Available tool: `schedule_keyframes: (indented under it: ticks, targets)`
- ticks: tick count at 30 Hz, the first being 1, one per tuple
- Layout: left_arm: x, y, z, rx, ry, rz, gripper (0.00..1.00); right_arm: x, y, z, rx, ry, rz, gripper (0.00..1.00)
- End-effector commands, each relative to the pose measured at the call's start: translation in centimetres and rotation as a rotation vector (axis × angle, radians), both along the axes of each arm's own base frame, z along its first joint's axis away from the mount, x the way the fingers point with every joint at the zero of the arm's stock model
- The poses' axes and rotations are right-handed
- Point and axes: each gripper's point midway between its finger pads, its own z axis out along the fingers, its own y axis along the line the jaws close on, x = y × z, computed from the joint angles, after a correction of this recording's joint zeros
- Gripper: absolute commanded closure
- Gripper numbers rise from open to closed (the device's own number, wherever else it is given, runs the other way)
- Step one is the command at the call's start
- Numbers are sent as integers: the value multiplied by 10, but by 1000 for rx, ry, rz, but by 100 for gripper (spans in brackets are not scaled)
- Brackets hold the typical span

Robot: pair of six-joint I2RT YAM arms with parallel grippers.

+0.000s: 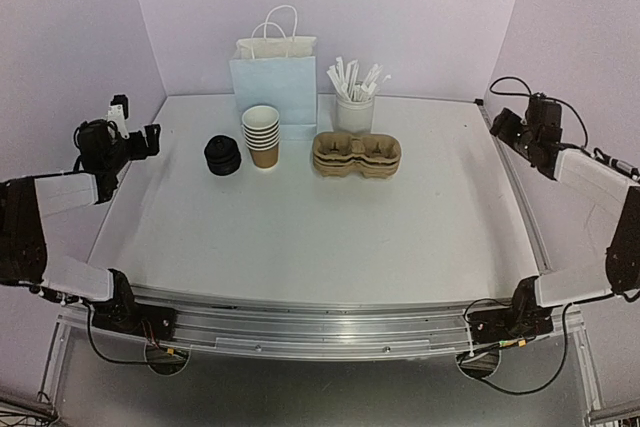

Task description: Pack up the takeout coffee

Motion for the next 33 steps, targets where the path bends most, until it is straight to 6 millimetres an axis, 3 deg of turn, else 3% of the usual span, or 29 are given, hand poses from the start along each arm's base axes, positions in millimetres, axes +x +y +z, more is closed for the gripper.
schedule_keyframes:
  ticks: [1,3,6,8,10,11,15,17,22,25,33]
  targets:
    - [-31,-77,53,196,-98,-464,0,-12,63,12,247,148,93,18]
    - [-40,-102,64,254,-78,-599,0,-6,103,34,252,143,175,18]
    - [-66,-145,56,410,-7,-869,0,4,174,64,297,144,317,19]
    - [-74,-165,62,470,-7,-997,0,11,219,84,354,140,403,23]
    - [-78,-182,69,474,2,-1093,2,11,274,88,375,159,503,29]
    - [-77,-191,75,475,7,-1131,5,9,298,98,380,148,550,30]
    - [-68,-228,86,496,56,-1262,30,4,377,104,420,162,669,33]
    - [-63,-244,87,551,57,-1308,36,4,410,94,452,201,722,36]
    - [-53,-272,64,665,70,-1393,43,2,465,77,560,252,774,46]
    - [-41,-279,53,667,111,-1399,46,2,489,62,579,286,802,49]
    - [-12,-292,27,719,154,-1376,56,13,517,16,626,352,798,54]
